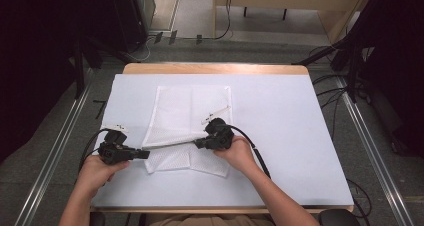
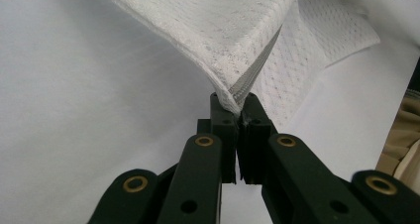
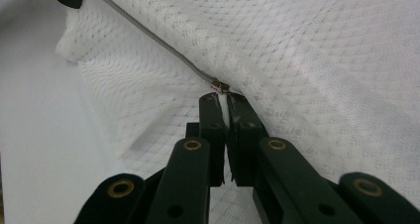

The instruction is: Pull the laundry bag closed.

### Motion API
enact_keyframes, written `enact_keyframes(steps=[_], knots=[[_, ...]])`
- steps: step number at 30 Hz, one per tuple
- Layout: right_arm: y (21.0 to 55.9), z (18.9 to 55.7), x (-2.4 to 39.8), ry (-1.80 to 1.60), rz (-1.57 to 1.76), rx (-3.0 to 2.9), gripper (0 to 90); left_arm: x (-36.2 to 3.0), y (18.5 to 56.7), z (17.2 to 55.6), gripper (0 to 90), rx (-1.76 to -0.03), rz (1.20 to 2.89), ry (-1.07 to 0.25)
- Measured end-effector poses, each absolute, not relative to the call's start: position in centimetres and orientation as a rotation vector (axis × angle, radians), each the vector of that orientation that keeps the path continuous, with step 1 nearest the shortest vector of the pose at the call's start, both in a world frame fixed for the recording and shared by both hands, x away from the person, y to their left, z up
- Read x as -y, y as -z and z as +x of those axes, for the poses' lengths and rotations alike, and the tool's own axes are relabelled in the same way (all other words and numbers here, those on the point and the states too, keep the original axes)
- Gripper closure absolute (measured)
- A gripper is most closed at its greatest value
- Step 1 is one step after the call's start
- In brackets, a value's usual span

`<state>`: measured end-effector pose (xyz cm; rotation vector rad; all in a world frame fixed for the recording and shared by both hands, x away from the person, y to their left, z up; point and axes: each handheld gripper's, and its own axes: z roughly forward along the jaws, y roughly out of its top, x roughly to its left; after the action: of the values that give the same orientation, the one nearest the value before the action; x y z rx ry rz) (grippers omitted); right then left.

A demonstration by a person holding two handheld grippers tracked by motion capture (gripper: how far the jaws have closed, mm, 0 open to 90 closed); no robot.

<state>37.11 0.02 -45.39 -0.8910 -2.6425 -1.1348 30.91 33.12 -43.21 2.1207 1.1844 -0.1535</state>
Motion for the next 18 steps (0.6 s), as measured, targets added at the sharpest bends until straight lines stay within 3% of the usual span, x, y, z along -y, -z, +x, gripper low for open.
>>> enact_keyframes(steps=[18], knots=[[45.3,37.1,1.1,1.104,-0.904,2.649,88.2,-33.2,43.2,30.9,88.1,-1.186,2.123,0.161]])
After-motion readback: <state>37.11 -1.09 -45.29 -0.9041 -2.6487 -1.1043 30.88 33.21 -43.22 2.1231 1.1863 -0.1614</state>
